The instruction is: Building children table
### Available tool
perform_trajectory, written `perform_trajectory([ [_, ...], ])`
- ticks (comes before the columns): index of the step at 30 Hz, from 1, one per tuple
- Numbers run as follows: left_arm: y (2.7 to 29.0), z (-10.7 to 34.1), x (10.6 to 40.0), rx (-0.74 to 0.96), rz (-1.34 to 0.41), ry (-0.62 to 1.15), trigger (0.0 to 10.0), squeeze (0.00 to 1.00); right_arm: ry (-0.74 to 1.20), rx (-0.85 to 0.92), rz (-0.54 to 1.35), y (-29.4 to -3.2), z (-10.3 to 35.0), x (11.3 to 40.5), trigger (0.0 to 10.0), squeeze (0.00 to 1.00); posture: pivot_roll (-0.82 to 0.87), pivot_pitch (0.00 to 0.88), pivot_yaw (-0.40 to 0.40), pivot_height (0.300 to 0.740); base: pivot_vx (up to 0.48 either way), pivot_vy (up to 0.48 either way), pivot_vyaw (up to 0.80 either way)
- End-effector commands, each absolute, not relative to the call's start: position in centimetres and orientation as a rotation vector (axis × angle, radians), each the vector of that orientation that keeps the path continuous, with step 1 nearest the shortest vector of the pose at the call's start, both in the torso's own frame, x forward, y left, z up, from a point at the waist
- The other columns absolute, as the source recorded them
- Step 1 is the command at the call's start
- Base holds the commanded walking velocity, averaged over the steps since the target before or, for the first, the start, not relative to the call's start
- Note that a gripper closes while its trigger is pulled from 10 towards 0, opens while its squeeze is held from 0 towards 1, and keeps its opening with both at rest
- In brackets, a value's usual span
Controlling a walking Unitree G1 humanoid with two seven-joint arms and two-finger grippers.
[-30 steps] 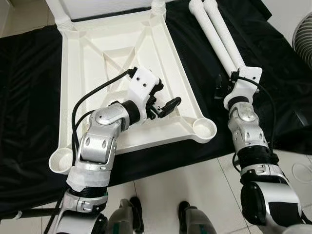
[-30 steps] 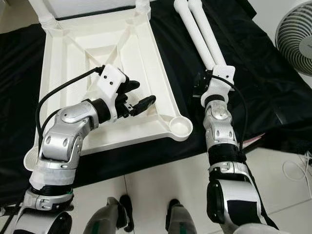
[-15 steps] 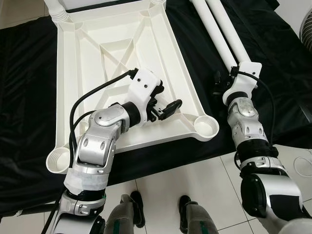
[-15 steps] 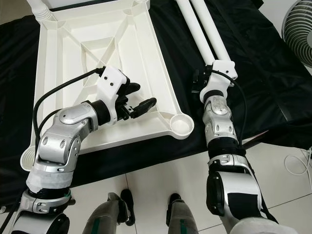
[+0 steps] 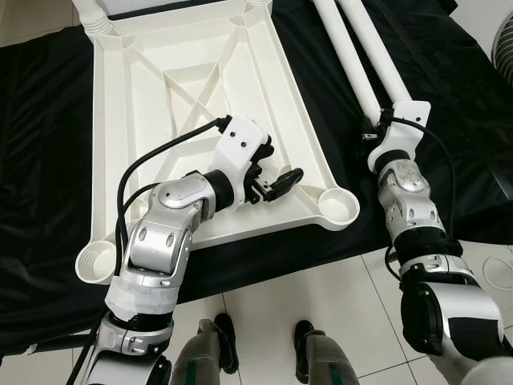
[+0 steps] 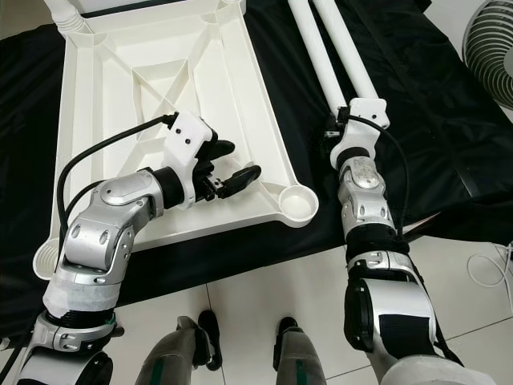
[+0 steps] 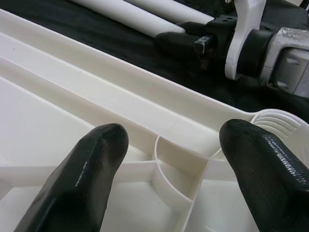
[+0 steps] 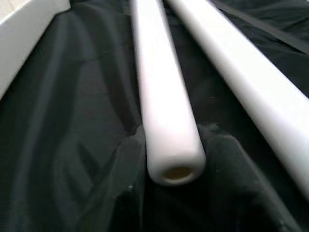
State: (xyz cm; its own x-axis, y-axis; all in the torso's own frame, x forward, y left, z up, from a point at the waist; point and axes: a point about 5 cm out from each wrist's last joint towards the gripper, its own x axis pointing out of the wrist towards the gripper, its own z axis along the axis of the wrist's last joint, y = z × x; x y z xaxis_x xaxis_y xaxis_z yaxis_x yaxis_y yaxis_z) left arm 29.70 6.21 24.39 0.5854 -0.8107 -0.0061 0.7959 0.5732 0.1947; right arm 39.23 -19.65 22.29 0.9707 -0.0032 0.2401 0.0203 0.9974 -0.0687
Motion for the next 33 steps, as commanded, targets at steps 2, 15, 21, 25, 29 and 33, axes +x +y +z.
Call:
perform_trajectory([
  [2,6.7,24.3,29.8,0.185,-0.867,-0.085,10.0,0.0,-0.168,-0.052,0.001,-19.4,19.8,38.6,0.0,0.0,-0.01,0.301,0.097,0.74,0.0,0.0,0.0],
  [15,6.6,24.6,30.0,0.187,-0.862,-0.102,10.0,0.0,-0.258,-0.026,0.102,-16.8,18.3,35.7,10.0,0.0,-0.02,0.276,0.083,0.74,0.0,0.0,0.0],
  [21,6.7,24.7,30.1,0.191,-0.856,-0.108,10.0,0.0,-0.25,0.006,0.087,-16.0,16.7,32.9,10.0,0.0,-0.03,0.268,0.077,0.74,0.0,0.0,0.0],
  [25,6.8,24.8,30.2,0.192,-0.853,-0.113,10.0,0.0,-0.218,0.033,0.084,-15.6,15.9,31.0,10.0,0.0,-0.04,0.268,0.073,0.74,0.0,0.0,0.0],
  [29,6.8,25.0,30.4,0.193,-0.849,-0.118,10.0,0.0,-0.182,0.061,0.078,-15.5,15.7,29.5,10.0,0.0,-0.04,0.266,0.07,0.74,0.0,0.0,0.0],
  [33,6.8,25.0,30.3,0.194,-0.849,-0.121,10.0,0.0,-0.167,0.059,0.087,-15.4,15.7,28.3,10.0,0.0,-0.05,0.266,0.067,0.74,0.0,0.0,0.0],
])
